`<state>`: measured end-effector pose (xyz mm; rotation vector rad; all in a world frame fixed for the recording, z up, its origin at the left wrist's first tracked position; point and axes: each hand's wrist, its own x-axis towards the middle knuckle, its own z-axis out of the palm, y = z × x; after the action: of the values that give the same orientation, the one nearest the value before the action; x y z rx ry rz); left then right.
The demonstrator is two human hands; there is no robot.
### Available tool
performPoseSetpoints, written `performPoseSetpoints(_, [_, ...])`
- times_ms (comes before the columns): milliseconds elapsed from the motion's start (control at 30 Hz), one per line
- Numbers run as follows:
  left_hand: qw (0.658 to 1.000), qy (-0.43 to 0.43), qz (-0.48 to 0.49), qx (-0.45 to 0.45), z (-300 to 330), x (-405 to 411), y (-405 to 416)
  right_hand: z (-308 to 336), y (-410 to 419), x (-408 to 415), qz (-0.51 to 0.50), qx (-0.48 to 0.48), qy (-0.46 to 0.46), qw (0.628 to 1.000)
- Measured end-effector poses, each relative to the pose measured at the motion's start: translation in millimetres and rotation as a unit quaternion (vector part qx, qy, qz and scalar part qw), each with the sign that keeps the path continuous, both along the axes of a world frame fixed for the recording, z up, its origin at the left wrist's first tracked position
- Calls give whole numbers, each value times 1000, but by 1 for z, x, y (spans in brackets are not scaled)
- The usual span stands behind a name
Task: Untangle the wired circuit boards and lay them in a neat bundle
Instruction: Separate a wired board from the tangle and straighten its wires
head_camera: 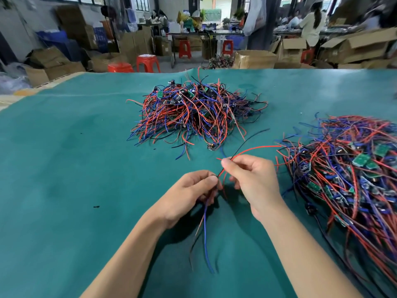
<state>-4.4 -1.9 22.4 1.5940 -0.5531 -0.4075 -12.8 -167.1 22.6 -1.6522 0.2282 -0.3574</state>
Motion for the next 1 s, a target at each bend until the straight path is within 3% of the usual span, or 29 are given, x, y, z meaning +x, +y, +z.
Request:
performPoseSetpoints(167, [999,-6,-20,26,2,-1,-1,-4,-28,6,-176,-175,-66,966])
performPoseSetpoints(300, [999,-14,-27,31,3,-3,-1,-9,-36,13,-228,-35,-75,970])
performPoseSetpoints(433, [1000,-6,-7,20,-1,-2,-2,0,-54,16,-331,125,-114,928])
performPoseSetpoints(500, [1000,2,22,4,-4,0,-3,4,-54,9,-364,95,-111,920])
performPoseSetpoints(533, [999,6,34,-1,-5,1,-2,4,-48,6,-366,28,-98,925])
performPoseSetpoints(567, [999,12,43,-8,-7,2,-2,3,-38,3,-339,-53,-91,935])
performPoseSetpoints(633, [998,24,53,-25,-7,3,-1,3,-8,-5,-177,-181,-67,965])
performPoseSetpoints(700, [998,23,53,-32,-7,4,0,0,18,-10,-13,-206,-56,977])
performPoseSetpoints(733, [998,19,55,-34,-7,5,0,-3,25,-11,19,-219,-69,973])
performPoseSetpoints(1000, [993,12,112,-28,-9,6,0,2,17,-9,51,-140,-74,986])
